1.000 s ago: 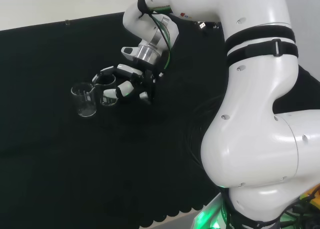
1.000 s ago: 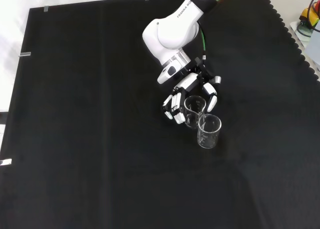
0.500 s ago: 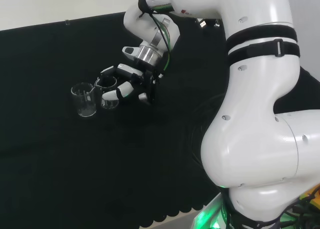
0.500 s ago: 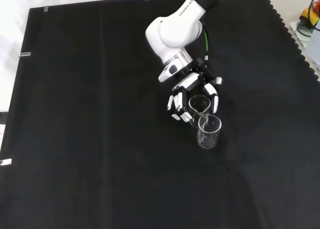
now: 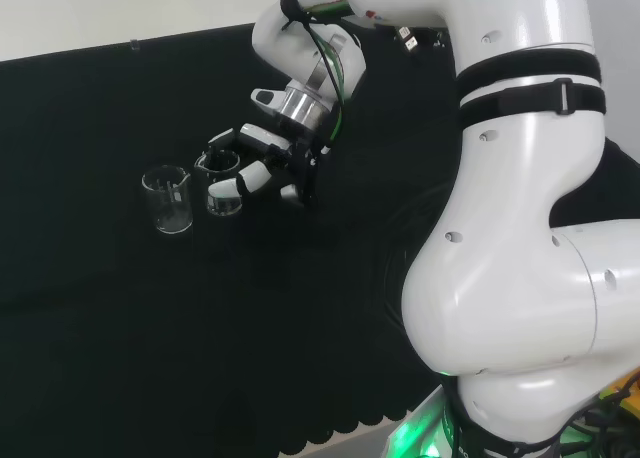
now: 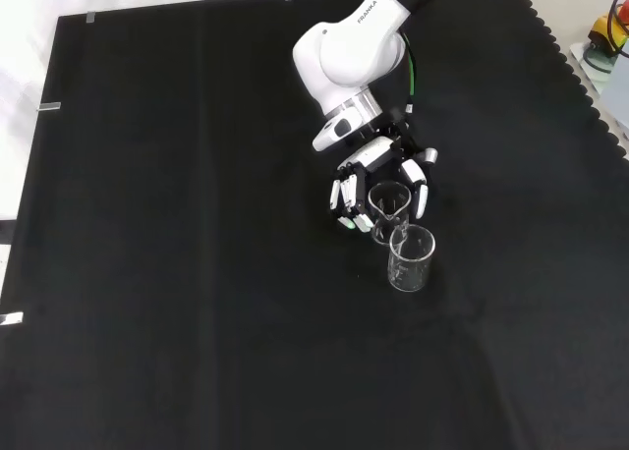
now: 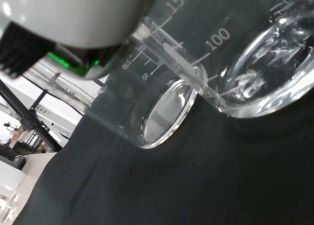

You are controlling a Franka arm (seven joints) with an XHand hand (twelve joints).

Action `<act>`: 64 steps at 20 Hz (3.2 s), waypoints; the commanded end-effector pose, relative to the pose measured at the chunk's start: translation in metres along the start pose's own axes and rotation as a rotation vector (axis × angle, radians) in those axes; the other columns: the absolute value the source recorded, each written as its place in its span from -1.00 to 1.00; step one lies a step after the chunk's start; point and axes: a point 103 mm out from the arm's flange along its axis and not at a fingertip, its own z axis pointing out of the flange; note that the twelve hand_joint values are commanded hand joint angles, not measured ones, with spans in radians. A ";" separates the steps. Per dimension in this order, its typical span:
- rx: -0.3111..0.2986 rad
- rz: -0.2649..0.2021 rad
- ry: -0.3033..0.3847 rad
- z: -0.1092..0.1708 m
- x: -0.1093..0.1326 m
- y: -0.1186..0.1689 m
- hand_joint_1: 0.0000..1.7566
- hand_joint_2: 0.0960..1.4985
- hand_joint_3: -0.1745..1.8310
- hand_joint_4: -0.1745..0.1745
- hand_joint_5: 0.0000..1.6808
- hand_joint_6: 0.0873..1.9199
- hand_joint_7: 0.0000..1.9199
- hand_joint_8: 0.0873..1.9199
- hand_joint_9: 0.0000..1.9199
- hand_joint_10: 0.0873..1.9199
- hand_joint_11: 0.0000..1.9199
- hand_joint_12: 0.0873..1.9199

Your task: Pick up the beaker on the right.

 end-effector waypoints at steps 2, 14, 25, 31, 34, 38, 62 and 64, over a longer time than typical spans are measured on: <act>-0.038 0.002 -0.098 -0.007 0.004 0.000 0.53 -0.31 -0.07 -0.37 0.46 -0.21 0.49 -0.62 0.38 -0.70 0.03 -0.05; -0.033 -0.045 -0.265 -0.031 0.024 -0.001 0.63 -0.18 -0.33 -1.00 0.65 -0.70 0.46 -0.68 0.59 -0.91 0.34 -0.33; 0.057 -0.016 -0.308 -0.046 0.030 -0.005 0.64 -0.24 -0.27 -1.00 0.70 -0.78 0.52 -0.81 0.64 -0.98 0.38 -0.35; 0.071 0.004 -0.313 -0.054 0.034 -0.009 0.64 -0.26 -0.25 -1.00 0.72 -0.80 0.55 -0.86 0.65 -0.98 0.40 -0.35; 0.080 0.005 -0.316 -0.055 0.037 -0.011 0.64 -0.27 -0.24 -1.00 0.72 -0.81 0.56 -0.88 0.65 -0.98 0.41 -0.35; 0.096 0.006 -0.328 -0.057 0.043 -0.012 0.64 -0.27 -0.24 -1.00 0.73 -0.82 0.57 -0.91 0.65 -0.98 0.41 -0.36; 0.178 -0.012 -0.376 -0.058 0.074 -0.008 0.64 -0.28 -0.23 -1.00 0.74 -0.83 0.59 -0.95 0.65 -0.97 0.42 -0.36; 0.180 -0.013 -0.379 -0.059 0.077 -0.009 0.64 -0.28 -0.23 -1.00 0.74 -0.83 0.59 -0.95 0.65 -0.97 0.42 -0.36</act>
